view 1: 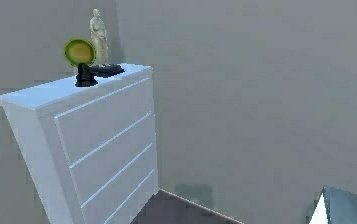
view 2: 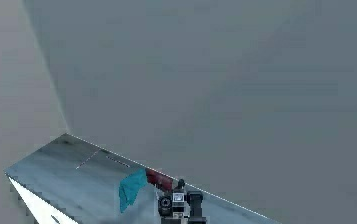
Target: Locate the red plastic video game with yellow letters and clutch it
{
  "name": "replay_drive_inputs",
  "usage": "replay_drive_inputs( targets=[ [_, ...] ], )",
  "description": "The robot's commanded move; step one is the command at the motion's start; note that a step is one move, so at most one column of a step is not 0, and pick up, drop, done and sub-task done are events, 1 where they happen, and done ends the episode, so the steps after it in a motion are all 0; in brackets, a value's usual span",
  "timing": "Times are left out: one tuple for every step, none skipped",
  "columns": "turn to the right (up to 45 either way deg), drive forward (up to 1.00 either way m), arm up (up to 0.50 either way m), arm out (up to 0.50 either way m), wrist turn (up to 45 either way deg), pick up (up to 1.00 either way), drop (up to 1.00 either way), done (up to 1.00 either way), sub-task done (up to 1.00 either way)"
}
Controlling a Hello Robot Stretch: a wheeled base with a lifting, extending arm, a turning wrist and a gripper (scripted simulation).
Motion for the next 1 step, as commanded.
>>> replay_drive_inputs(
  targets=[
    [0.0,0.0,0.0,0.0,0.0,0.0,0.0,1.0,0.0]
  ],
)
